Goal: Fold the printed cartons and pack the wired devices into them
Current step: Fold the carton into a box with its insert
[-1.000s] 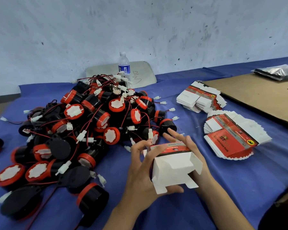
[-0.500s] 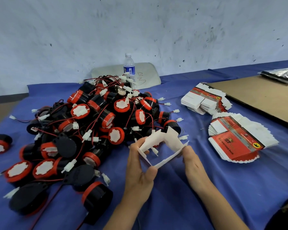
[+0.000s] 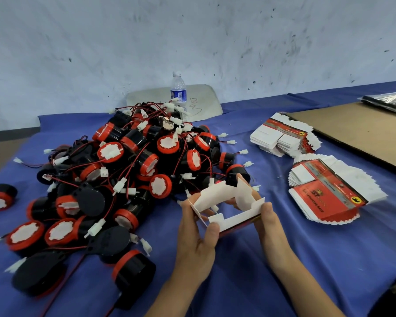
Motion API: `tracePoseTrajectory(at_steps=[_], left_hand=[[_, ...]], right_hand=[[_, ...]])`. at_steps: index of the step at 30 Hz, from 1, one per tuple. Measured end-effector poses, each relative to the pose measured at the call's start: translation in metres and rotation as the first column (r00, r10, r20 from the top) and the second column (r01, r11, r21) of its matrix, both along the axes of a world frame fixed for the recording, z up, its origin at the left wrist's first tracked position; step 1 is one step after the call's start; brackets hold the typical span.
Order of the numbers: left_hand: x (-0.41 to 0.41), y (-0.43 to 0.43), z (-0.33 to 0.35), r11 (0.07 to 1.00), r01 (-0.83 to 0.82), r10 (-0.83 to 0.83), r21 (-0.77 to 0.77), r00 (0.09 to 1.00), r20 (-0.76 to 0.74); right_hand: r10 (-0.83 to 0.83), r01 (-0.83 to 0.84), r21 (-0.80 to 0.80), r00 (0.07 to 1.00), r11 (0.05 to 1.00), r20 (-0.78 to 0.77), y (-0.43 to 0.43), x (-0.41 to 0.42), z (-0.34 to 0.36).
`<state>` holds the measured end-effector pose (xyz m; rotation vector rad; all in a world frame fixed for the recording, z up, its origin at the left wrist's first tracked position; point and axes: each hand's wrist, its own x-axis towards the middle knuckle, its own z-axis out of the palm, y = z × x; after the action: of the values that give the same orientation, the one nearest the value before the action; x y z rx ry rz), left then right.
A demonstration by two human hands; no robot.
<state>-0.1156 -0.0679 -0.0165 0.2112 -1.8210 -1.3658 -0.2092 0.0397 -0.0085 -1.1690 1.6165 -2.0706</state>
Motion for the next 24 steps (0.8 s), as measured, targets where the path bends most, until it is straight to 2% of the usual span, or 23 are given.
tracePoseTrajectory(at_steps=[20,24], left_hand=[[0.0017,0.0063,0.0067,0.981,-0.016,0.010,-0.193,0.999,-0.034],[0.0010,0.0054,0.0036,0.983,-0.014,0.007,-0.182,0.999,-0.040]], right_hand=[[-0.037,0.036,-0.018,0.998,0.999,-0.054,0.0011,0.0014,0.0070],[-0.041,0.039,-0.026,0.996,0.999,-0.078,0.0019,0.0027,0.0075]])
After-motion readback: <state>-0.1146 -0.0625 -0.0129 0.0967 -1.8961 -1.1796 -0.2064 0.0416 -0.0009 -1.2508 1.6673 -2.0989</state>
